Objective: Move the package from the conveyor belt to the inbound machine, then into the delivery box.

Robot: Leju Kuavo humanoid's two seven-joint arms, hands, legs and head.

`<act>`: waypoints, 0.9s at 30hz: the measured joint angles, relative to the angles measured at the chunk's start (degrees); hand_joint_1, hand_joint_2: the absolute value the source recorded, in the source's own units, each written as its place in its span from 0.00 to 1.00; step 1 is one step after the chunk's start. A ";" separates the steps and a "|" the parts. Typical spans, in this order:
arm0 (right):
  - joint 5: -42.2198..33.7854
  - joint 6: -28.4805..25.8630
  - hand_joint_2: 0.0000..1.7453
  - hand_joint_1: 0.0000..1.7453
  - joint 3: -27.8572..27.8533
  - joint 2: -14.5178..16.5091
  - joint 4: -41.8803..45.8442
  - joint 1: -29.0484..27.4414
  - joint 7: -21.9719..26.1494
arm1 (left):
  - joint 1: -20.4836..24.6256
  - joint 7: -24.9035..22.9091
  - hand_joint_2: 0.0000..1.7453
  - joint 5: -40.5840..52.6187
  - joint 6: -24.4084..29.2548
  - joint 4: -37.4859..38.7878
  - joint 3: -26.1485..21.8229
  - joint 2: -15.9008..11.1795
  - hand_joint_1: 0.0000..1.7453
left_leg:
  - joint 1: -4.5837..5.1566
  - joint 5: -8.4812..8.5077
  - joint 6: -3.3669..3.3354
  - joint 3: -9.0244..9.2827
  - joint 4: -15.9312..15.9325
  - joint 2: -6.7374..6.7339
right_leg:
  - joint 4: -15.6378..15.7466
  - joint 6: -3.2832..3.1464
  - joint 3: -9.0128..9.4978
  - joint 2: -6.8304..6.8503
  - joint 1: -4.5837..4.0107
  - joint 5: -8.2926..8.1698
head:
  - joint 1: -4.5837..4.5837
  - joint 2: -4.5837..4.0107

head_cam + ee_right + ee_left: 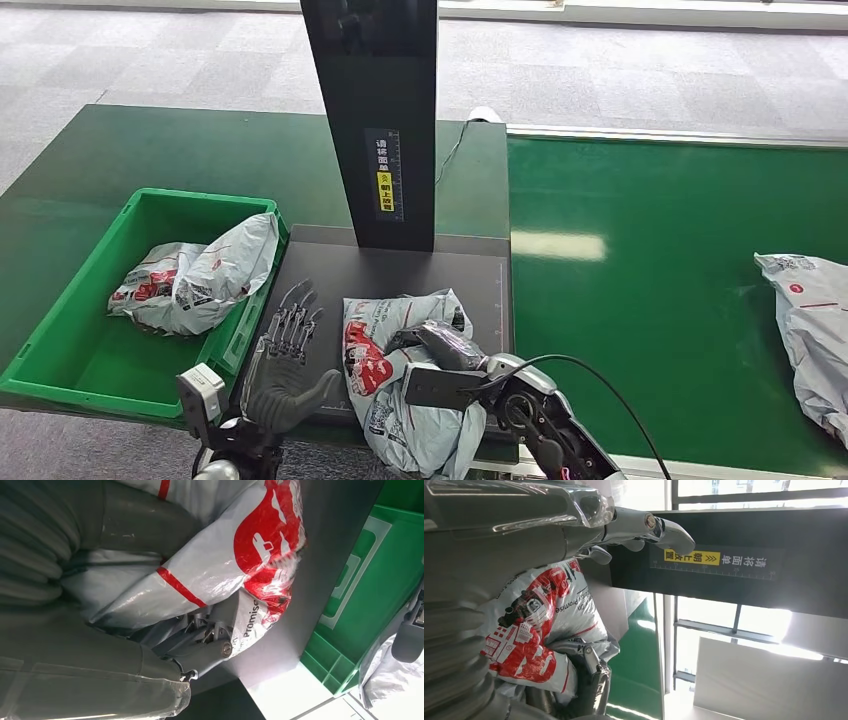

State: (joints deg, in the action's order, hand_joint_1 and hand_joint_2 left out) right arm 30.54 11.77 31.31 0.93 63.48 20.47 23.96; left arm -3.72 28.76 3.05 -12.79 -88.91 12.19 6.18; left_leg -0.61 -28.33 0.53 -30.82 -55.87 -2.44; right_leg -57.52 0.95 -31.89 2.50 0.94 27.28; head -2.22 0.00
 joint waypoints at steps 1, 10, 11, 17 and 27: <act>-0.02 -0.03 1.00 0.79 0.11 -0.03 -0.19 0.14 0.02 | 0.02 0.00 1.00 -0.01 0.00 0.08 -0.01 -0.03 0.00 | 0.00 0.00 0.00 0.02 0.00 0.00 | 0.00 0.00 0.02 0.00 0.00 0.00 | 0.01 0.00; -0.03 -0.07 1.00 0.79 0.65 -0.19 -0.98 0.75 0.05 | 0.12 0.00 1.00 -0.02 0.00 0.35 -0.22 -0.14 0.00 | 0.01 0.00 0.00 0.07 -0.01 0.00 | 0.00 0.00 0.07 0.00 0.01 0.00 | -0.01 0.00; -0.03 -0.07 1.00 0.79 0.67 -0.19 -1.03 0.79 0.06 | 0.13 0.00 1.00 -0.02 0.00 0.35 -0.24 -0.15 0.00 | 0.00 0.00 0.00 0.08 -0.01 0.00 | 0.00 0.00 0.07 0.00 0.01 0.00 | -0.01 0.00; -0.03 -0.08 1.00 0.79 0.69 -0.19 -1.23 0.89 0.05 | 0.14 0.00 1.00 -0.02 0.00 0.35 -0.28 -0.15 0.00 | 0.00 0.00 0.00 0.09 0.00 0.00 | 0.00 0.00 0.08 0.00 0.01 0.00 | 0.00 0.00; -0.53 -0.73 1.00 0.00 0.70 -0.25 -1.36 0.86 0.27 | 0.15 0.00 1.00 -0.02 -0.02 0.35 -0.35 -0.15 0.00 | 0.00 0.00 0.00 0.10 -0.01 0.00 | 0.00 0.00 0.09 0.00 0.01 0.00 | 0.00 0.00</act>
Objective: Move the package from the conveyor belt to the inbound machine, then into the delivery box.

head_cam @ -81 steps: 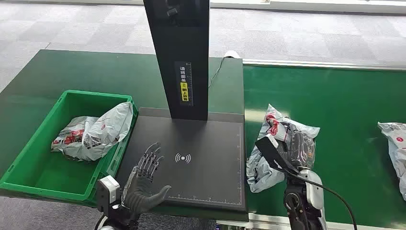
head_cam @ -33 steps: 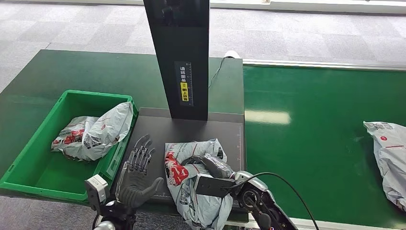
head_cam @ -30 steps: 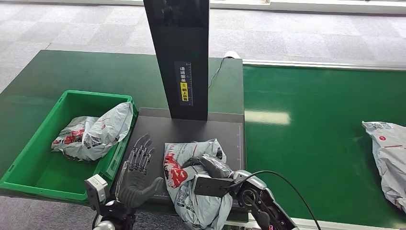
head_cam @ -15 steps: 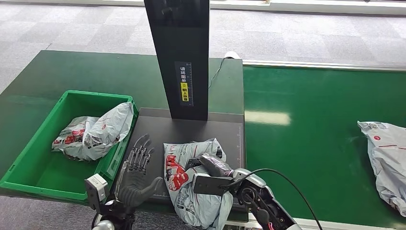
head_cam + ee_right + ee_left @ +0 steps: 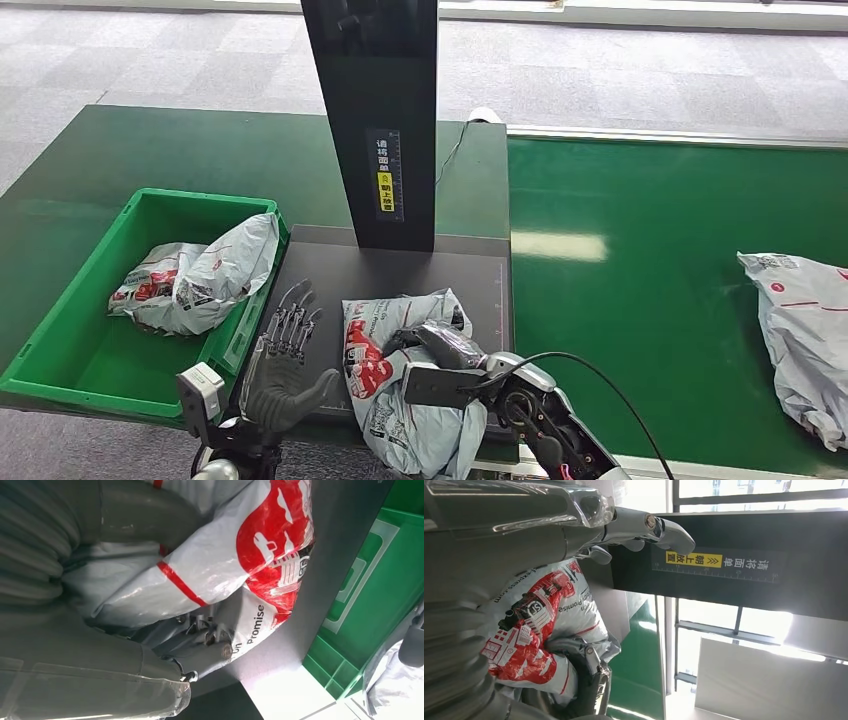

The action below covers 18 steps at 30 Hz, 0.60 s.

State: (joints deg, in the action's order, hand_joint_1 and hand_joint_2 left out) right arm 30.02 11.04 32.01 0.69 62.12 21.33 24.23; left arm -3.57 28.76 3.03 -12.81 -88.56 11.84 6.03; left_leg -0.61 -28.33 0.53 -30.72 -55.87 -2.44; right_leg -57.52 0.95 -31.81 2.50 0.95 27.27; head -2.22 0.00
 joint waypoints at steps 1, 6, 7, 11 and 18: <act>-0.39 -0.48 1.00 0.00 -0.02 -0.01 0.00 -0.05 0.23 | 0.00 0.00 1.00 -0.01 0.01 0.01 -0.01 0.00 0.00 | 0.00 0.00 0.00 0.00 0.00 0.00 | 0.00 0.00 0.00 0.00 0.00 0.00 | -0.01 0.00; -3.05 -4.90 1.00 0.00 -1.51 0.06 1.60 -1.25 1.27 | 0.00 0.02 1.00 -0.08 0.01 0.02 -0.07 -0.02 0.00 | 0.00 0.00 0.00 -0.05 0.00 0.02 | 0.00 0.00 -0.03 0.01 0.00 0.00 | -0.01 0.00; -3.58 -6.31 1.00 0.00 -2.21 0.14 2.47 -1.55 1.33 | 0.00 0.02 1.00 -0.09 0.00 0.02 -0.07 -0.02 0.00 | 0.00 0.00 0.00 -0.07 0.00 0.01 | 0.00 0.00 -0.04 0.01 0.00 0.00 | 0.00 0.00; -5.49 -9.93 1.00 0.00 -4.88 0.86 5.72 -2.62 1.74 | 0.01 0.02 1.00 -0.05 0.08 0.02 -0.03 0.00 0.00 | 0.00 0.00 0.00 -0.09 0.00 0.02 | 0.00 0.00 -0.07 0.01 0.00 0.00 | 0.00 0.00; -11.35 -15.01 1.00 0.00 -8.91 2.22 11.51 -6.14 6.52 | -0.55 -0.12 1.00 0.44 0.10 -0.05 0.74 0.04 0.00 | 0.00 -0.01 0.00 -0.20 0.00 0.04 | 0.00 0.00 -0.15 0.03 0.00 0.01 | 0.01 0.00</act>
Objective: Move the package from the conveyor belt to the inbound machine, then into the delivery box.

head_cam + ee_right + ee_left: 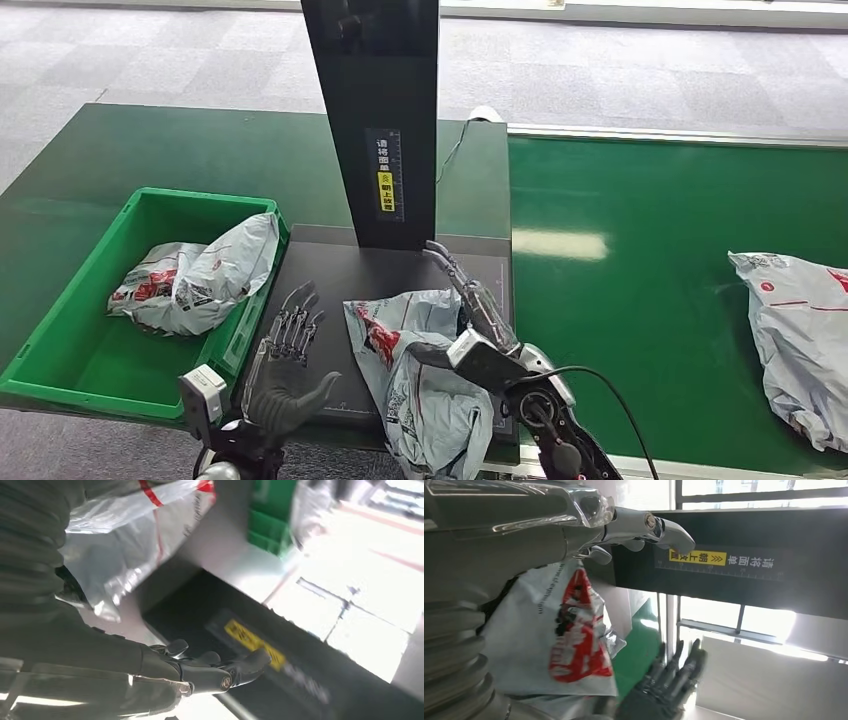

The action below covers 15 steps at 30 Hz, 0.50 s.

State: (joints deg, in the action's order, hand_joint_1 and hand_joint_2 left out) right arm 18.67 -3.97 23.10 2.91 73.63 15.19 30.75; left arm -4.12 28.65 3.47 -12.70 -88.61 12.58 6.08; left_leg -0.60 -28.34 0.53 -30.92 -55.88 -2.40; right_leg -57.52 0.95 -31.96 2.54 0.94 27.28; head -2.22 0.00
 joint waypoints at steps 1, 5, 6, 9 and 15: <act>-0.81 -0.39 1.00 0.00 -0.62 0.12 1.26 -0.64 0.42 | -0.14 -0.07 1.00 0.13 -0.02 -0.03 0.15 0.00 0.00 | 0.00 0.00 0.00 -0.01 0.00 -0.01 | 0.00 0.00 -0.01 0.00 0.00 0.00 | -0.01 0.00; -2.16 -0.94 1.00 0.00 -2.16 0.37 4.95 -2.42 0.74 | -0.38 -0.21 1.00 0.26 -0.10 -0.17 0.57 0.00 0.00 | 0.00 0.00 0.00 -0.02 0.00 0.00 | 0.00 0.00 -0.02 0.00 0.00 0.00 | 0.00 0.00; -2.28 -1.05 1.00 0.00 -2.45 0.43 5.60 -2.70 0.80 | -0.41 -0.21 1.00 0.27 -0.10 -0.19 0.64 0.00 0.00 | 0.00 0.00 0.00 -0.02 0.00 -0.01 | 0.00 0.00 -0.02 0.00 0.00 0.00 | -0.01 0.00; -2.40 -1.20 1.00 0.00 -3.05 0.56 7.03 -3.25 0.88 | -0.49 -0.23 1.00 0.27 -0.10 -0.26 0.76 0.00 0.00 | 0.00 0.00 0.00 -0.01 0.00 -0.01 | 0.00 0.00 -0.01 0.00 0.00 0.00 | -0.01 0.00; -3.23 -2.45 1.00 0.00 -4.12 0.70 8.70 -4.00 1.53 | -0.56 -0.64 1.00 0.94 -0.15 -0.45 0.88 -0.01 0.00 | 0.00 0.00 0.00 -0.01 0.00 0.00 | 0.00 0.00 -0.02 0.00 0.00 0.00 | 0.00 0.00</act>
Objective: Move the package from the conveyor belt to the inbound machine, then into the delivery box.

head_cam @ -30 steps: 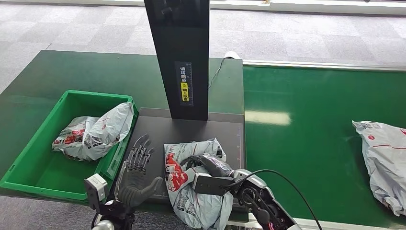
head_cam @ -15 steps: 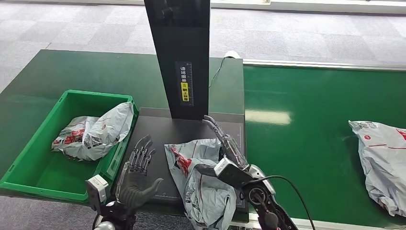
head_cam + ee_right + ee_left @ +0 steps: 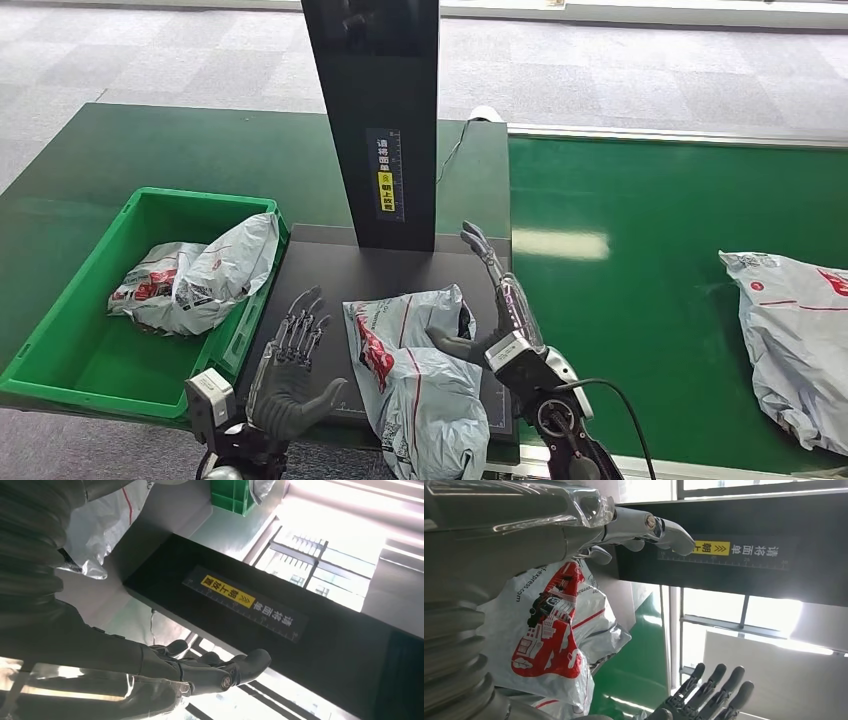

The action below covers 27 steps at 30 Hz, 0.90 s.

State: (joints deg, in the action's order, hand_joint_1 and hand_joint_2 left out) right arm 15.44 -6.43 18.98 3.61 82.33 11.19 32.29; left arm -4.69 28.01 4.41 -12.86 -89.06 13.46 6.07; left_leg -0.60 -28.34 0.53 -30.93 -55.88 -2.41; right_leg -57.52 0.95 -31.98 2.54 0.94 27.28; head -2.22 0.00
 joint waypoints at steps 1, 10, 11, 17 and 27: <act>-0.16 -0.49 1.00 0.00 -0.30 0.00 0.31 -0.13 0.05 | 0.00 -0.37 1.00 0.76 0.04 -0.01 0.13 -0.04 0.00 | 0.00 0.00 0.00 0.00 0.00 0.00 | 0.00 0.00 0.00 0.00 0.00 0.00 | 0.00 0.00; -3.08 -7.33 1.00 0.00 -7.55 -0.03 3.83 -1.79 -1.84 | -0.37 -4.63 1.00 14.15 3.92 0.61 3.86 -1.24 0.00 | 0.01 -0.01 0.00 -0.02 0.00 0.00 | 0.01 0.00 -0.02 0.00 0.02 0.00 | -0.01 0.00; -3.35 -7.60 1.00 0.00 -8.50 -0.05 4.38 -2.09 -1.86 | -0.36 -4.81 1.00 15.33 4.57 0.74 4.21 -1.43 0.00 | 0.01 -0.01 0.00 -0.02 0.00 0.00 | 0.01 0.00 -0.02 0.00 0.02 0.00 | -0.01 0.00; -3.68 -8.02 1.00 0.00 -11.37 -0.09 6.33 -3.05 -1.93 | -0.31 -5.05 1.00 16.86 5.33 1.00 5.44 -2.16 0.00 | 0.00 -0.01 0.00 -0.02 0.00 -0.01 | 0.01 0.00 -0.02 0.00 0.00 0.00 | -0.01 0.00; -5.33 -10.05 1.00 0.00 -13.73 -0.05 8.52 -3.75 -2.11 | 0.66 -9.29 1.00 28.44 9.50 1.96 7.49 -3.08 0.00 | 0.02 -0.01 0.00 -0.02 0.00 0.00 | 0.01 0.00 -0.02 0.00 0.02 0.00 | 0.00 0.00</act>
State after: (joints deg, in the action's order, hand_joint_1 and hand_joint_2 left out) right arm 10.10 -16.48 5.25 3.55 90.85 7.44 30.17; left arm -4.03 18.72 32.85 -3.36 -87.10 20.95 2.99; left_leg -0.59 -28.35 0.52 -30.95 -55.88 -2.40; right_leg -57.51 0.96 -31.99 2.54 0.96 27.28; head -2.22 0.00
